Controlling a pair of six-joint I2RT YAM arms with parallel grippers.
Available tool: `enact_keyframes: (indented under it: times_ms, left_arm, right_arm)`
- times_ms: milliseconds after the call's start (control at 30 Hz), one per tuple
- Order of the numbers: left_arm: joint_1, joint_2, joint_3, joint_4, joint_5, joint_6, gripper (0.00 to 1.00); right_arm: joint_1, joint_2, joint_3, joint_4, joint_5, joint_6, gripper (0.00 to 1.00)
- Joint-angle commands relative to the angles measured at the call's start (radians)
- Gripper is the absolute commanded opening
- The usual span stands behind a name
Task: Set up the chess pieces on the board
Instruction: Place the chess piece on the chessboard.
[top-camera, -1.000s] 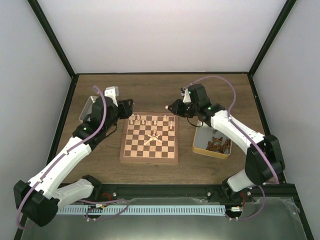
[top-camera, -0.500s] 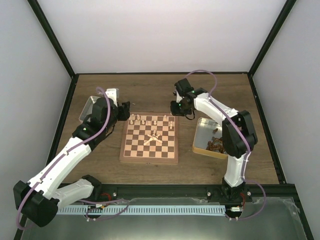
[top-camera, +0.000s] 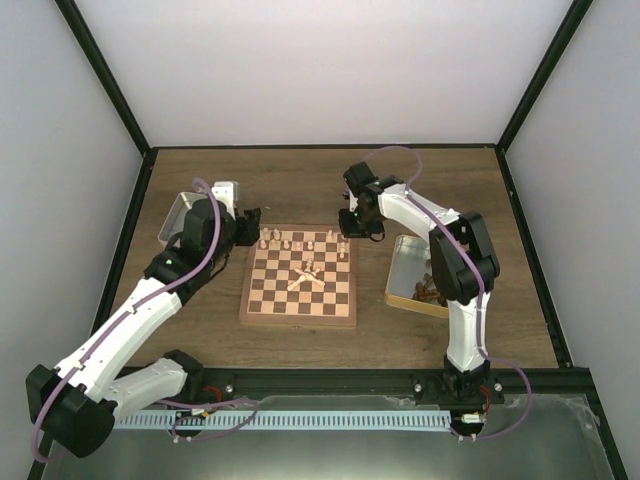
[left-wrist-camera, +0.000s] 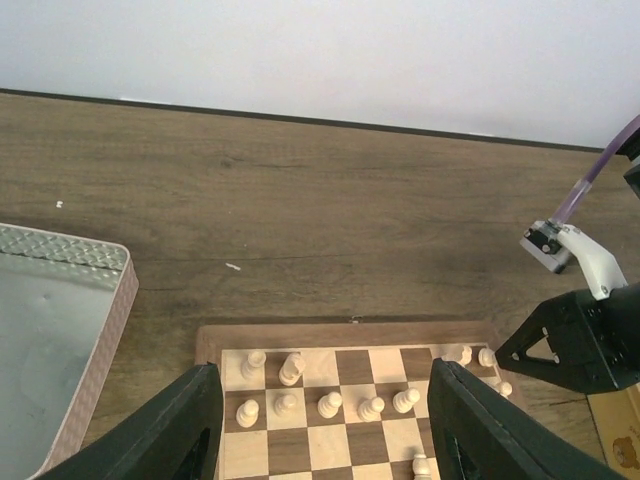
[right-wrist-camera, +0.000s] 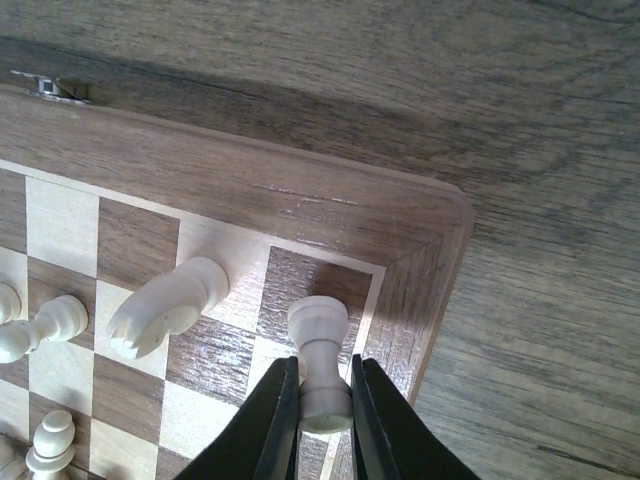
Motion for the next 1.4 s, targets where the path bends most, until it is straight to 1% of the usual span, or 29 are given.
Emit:
enact_keyframes:
  times_ms: [0, 233, 567, 833, 933, 1067, 1200, 1367]
  left_arm:
    - [0.006, -0.011, -0.016, 0.020, 0.017, -0.007, 0.58]
    - [0.006, -0.012, -0.020, 0.024, 0.018, -0.009, 0.58]
    - [0.006, -0.013, -0.023, 0.026, 0.016, -0.009, 0.58]
    - [0.006, -0.013, -0.026, 0.028, 0.018, -0.010, 0.58]
    - [0.007, -0.013, -0.026, 0.028, 0.019, -0.010, 0.58]
    - [0.006, -0.012, -0.025, 0.029, 0.025, -0.012, 0.58]
    - [0.006, -0.010, -0.025, 0.033, 0.037, -0.013, 0.58]
    - [0.006, -0.003, -0.022, 0.039, 0.062, -0.015, 0.58]
  right_arm:
    - [0.005, 0.011, 0.047, -0.019, 0.005, -0.009, 0.16]
    - [0.006, 0.014, 0.052, -0.017, -0.015, -0.009, 0.21]
    - [0.008, 0.001, 0.056, -0.001, -0.028, 0.000, 0.21]
    - [0.014, -0.017, 0.044, 0.024, -0.030, 0.002, 0.28]
    - [0.015, -0.045, 0.022, 0.052, -0.047, 0.007, 0.30]
    - [0.017, -0.099, -0.017, 0.068, 0.014, 0.040, 0.34]
    - [0.030, -0.190, -0.110, 0.101, 0.050, 0.081, 0.37]
    - [0.079, -0.270, -0.228, 0.138, 0.051, 0.133, 0.38]
